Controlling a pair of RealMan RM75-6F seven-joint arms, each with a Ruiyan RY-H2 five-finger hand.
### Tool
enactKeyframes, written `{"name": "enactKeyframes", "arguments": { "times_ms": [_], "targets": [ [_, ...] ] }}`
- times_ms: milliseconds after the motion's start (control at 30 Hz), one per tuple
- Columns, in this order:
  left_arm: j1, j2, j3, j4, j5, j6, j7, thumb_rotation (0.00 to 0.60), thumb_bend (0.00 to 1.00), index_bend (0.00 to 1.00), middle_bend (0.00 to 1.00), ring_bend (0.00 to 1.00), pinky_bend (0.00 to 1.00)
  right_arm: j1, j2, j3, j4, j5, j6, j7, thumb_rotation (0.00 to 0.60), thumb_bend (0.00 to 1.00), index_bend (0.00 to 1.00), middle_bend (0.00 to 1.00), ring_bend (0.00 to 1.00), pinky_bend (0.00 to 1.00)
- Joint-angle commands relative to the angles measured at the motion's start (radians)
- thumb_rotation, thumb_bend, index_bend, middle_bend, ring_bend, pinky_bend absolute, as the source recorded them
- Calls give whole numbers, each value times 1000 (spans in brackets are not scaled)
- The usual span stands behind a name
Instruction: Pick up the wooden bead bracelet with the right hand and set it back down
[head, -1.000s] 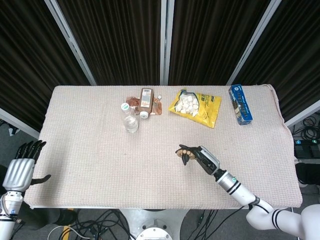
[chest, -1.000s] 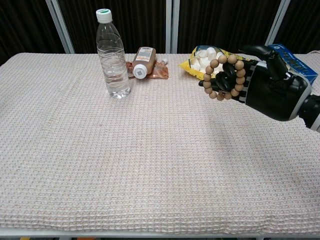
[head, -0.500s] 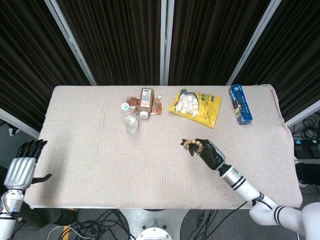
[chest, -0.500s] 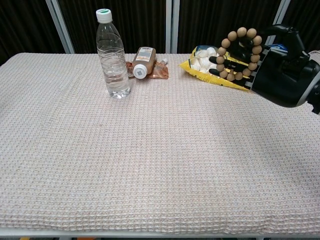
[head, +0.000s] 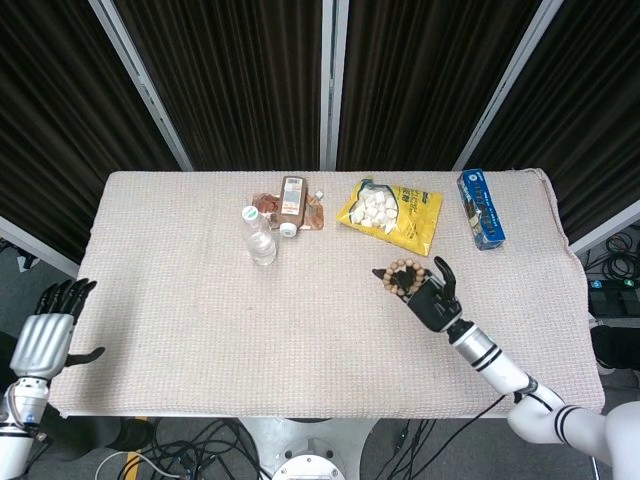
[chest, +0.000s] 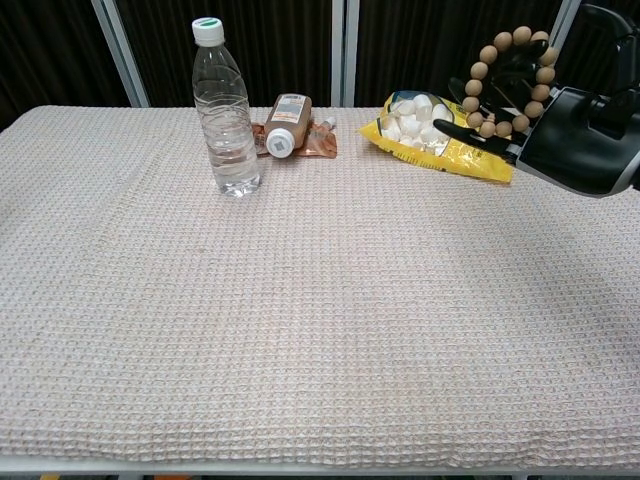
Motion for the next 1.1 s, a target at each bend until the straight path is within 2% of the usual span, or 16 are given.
{"name": "enactKeyframes", "arguments": {
  "times_ms": [33, 167, 300, 667, 833, 967, 1100],
  "targets": [
    [0, 0, 0, -1, -1, -1, 0, 600, 0, 86, 48, 0, 0, -2, -2, 5, 8, 18, -4, 13, 186, 367, 655, 659, 268, 0],
    [-4, 1, 0, -6, -4, -8, 6, 600, 0, 86, 48, 0, 0, -2, 5, 8, 1, 30, -18, 17, 187, 299, 695, 668, 275, 0],
    [-7, 3, 0, -11, -5, -12, 8, 600, 0, 86, 48, 0, 0, 0, 9, 13, -7, 37, -29, 2, 182, 284, 711, 671, 277, 0],
    [-6, 4, 1, -13, -10, -11, 8, 600, 0, 86, 48, 0, 0, -10, 14, 28, -22, 54, -34, -39, 180, 521, 729, 677, 283, 0],
    [-7, 4, 0, -15, -12, -12, 9, 600, 0, 86, 48, 0, 0, -10, 23, 33, -30, 58, -44, -39, 183, 539, 736, 679, 285, 0],
    [-9, 6, 1, -17, -14, -16, 12, 600, 0, 86, 48, 0, 0, -8, 26, 32, -30, 54, -50, -42, 226, 530, 741, 681, 286, 0],
    [-10, 6, 0, -19, -15, -18, 14, 600, 0, 86, 48, 0, 0, -6, 27, 31, -28, 49, -54, -47, 242, 529, 746, 682, 286, 0]
  ]
}}
